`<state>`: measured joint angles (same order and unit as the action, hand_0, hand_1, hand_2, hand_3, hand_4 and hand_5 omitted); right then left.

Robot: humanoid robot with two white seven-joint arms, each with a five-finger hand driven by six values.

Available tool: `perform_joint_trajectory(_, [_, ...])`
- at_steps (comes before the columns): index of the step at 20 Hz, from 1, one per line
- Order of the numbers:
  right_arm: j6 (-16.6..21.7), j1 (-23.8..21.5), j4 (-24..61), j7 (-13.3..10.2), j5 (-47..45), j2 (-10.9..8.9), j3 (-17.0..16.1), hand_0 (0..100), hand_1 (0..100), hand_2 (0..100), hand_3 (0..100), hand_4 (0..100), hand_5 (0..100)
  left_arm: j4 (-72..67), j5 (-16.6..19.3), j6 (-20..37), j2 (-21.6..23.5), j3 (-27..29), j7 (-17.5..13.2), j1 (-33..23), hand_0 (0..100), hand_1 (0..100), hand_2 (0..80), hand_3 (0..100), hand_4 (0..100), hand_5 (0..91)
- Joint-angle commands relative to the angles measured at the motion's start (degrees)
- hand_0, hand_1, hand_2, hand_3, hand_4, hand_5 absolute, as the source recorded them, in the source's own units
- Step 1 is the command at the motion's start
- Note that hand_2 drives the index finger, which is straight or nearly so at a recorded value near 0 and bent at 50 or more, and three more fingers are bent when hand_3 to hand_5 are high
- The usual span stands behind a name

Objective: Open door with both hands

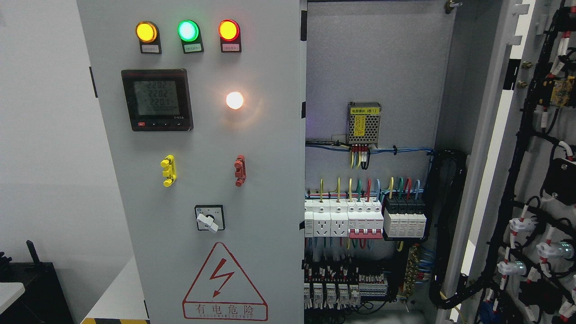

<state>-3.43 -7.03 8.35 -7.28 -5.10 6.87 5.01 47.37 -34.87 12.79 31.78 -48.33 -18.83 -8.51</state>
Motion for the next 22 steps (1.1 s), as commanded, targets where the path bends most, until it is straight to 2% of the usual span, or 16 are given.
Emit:
perform_joint_trajectory(1, [0.0,0.0,0.0,0.0,0.0,-0.02,0.0,0,0,0,0,0,0,-33.8,9.5,0.3,-19.9,14.5,-0.1,1.2,0,0,0.0,0,4,0.0])
perform_joint_trajectory(4, [0.0,0.0,0.0,0.0,0.0,0.07,0.0,0,0,0,0,0,0,-41.7,17.5,0.4,-26.3,24.7,0.0,3.2,0,0,0.0,0,4,0.0])
perform_joint_trajectory(6, [0.0,0.0,0.0,0.0,0.0,-0.02,0.0,0,0,0,0,0,0,-45.3,23.3,0.4,-28.3,31.3,0.1,4.2,0,0,0.0,0,4,0.0])
perform_joint_trajectory(7, [0.0,0.0,0.0,0.0,0.0,-0.02,0.0,0,0,0,0,0,0,-46.6,24.9,0.4,-29.3,33.9,0.1,4.6,0,0,0.0,0,4,0.0])
perform_joint_trajectory(11, [0.0,0.0,0.0,0.0,0.0,-0.02,0.0,0,0,0,0,0,0,-50.1,26.0,0.2,-30.6,41.3,0.8,5.0,0,0,0.0,0,4,0.0])
perform_joint_trajectory(13, [0.0,0.0,0.0,0.0,0.0,-0.02,0.0,0,0,0,0,0,0,-52.0,26.9,0.3,-31.4,43.1,1.1,5.3,0,0,0.0,0,4,0.0])
perform_joint_trajectory(16, [0.0,0.0,0.0,0.0,0.0,-0.02,0.0,0,0,0,0,0,0,-53.7,27.1,0.3,-32.0,50.7,3.5,5.3,0,0,0.0,0,4,0.0])
perform_joint_trajectory(22, [0.0,0.0,0.0,0.0,0.0,0.07,0.0,0,0,0,0,0,0,-54.0,28.1,-0.7,-33.4,58.4,3.7,5.4,0,0,0.0,0,4,0.0])
